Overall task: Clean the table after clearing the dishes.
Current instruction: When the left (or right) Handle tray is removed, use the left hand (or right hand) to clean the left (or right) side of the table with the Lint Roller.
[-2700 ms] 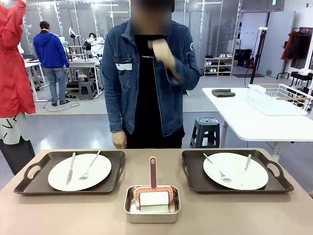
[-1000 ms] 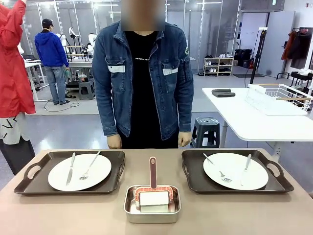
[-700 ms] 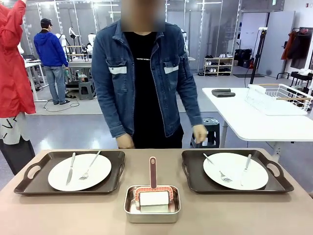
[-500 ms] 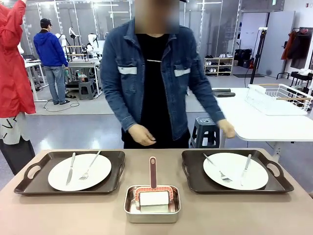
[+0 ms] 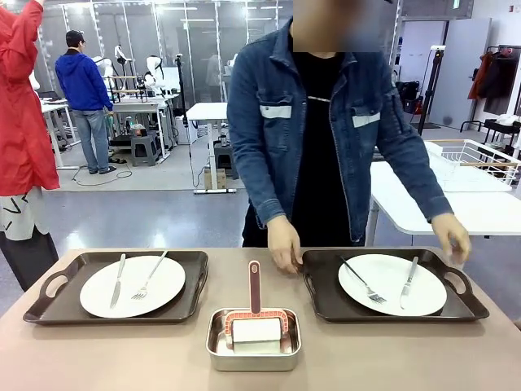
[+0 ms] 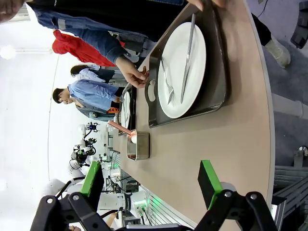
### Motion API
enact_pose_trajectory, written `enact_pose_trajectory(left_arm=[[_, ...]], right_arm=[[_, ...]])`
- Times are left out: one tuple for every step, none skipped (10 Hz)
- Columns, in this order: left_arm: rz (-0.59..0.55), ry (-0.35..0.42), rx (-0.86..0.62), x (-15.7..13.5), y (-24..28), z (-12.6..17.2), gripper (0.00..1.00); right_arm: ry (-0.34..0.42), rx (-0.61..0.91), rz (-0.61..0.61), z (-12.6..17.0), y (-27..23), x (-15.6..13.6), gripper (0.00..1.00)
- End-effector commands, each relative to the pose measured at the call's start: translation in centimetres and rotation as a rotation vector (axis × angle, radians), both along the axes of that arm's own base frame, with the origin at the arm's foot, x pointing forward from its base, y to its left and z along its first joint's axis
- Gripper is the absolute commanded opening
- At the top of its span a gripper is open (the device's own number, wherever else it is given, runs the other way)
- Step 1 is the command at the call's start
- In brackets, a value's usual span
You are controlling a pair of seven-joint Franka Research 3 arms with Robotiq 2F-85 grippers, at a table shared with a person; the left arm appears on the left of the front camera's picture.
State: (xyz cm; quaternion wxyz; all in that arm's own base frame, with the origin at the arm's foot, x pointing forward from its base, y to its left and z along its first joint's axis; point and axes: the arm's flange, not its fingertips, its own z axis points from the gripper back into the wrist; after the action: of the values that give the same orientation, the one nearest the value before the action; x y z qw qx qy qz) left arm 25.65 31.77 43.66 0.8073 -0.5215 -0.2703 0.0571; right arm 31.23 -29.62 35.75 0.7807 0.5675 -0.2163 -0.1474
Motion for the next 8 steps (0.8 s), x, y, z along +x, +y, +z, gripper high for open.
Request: enact_pose_trajectory(left_arm=[[0.002,-0.011,-0.005,-0.21,0.15,0.13,1.00],[0.002,-0.011,-0.005,-0.21,0.15,0.13,1.00],[0.002,-0.011,-0.005,-0.21,0.15,0.13,1.00],[0.002,-0.011,-0.005,-0.21,0.15,0.13,1.00],[0.002,-0.011,-0.005,-0.21,0.15,0.13,1.00],[0.002,-0.011,-0.005,-0.21,0.15,0.13,1.00],[0.002,-0.011,-0.005,-0.21,0.15,0.13,1.00],[0.002,-0.011,-0.005,-0.21,0.15,0.13,1.00]], right_arm=[[-0.008,0.001,-0.003,0.25,0.01,0.10,1.00],[-0.008,0.001,-0.003,0.25,0.01,0.10,1.00],[-0.008,0.001,-0.003,0.25,0.01,0.10,1.00],[-0.008,0.001,-0.003,0.25,0.01,0.10,1.00],[-0.008,0.001,-0.003,0.25,0.01,0.10,1.00],[-0.008,0.001,-0.003,0.25,0.01,0.10,1.00],[-0.008,0.001,-0.003,0.25,0.01,0.10,1.00],[-0.008,0.001,-0.003,0.25,0.01,0.10,1.00]])
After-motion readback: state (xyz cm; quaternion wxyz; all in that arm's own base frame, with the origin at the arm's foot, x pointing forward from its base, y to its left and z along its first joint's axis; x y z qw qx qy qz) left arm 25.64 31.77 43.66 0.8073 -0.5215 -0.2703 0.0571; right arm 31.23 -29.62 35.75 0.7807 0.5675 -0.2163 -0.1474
